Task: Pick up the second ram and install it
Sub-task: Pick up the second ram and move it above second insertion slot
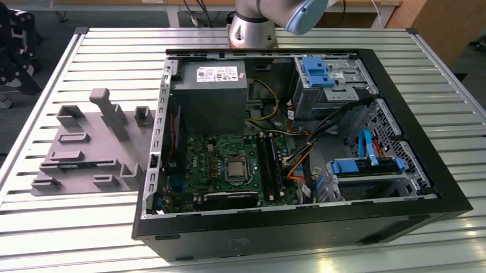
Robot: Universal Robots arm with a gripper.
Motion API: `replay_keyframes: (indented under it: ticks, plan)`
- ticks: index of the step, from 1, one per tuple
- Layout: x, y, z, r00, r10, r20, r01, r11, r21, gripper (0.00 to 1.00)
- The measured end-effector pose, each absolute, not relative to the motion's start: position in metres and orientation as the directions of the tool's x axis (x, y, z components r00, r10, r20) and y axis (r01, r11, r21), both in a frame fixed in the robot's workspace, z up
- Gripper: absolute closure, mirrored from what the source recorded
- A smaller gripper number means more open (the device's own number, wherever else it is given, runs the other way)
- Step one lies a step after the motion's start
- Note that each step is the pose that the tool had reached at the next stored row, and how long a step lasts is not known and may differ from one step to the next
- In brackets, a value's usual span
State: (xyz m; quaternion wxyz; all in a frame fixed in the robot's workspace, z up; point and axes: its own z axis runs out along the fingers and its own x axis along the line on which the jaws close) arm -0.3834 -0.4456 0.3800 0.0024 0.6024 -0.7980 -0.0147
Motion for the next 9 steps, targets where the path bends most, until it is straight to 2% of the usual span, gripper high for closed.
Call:
replay_keyframes:
  ticks: [8, 9]
  plan:
    - [-0.3835, -0.4456, 0.3797, -0.24, -0.971, -0.014, -0.971, 0.239, 0.026, 0.89]
    - [-0.3835, -0.4456, 0.3798, -0.24, -0.971, -0.014, -0.971, 0.239, 0.026, 0.83]
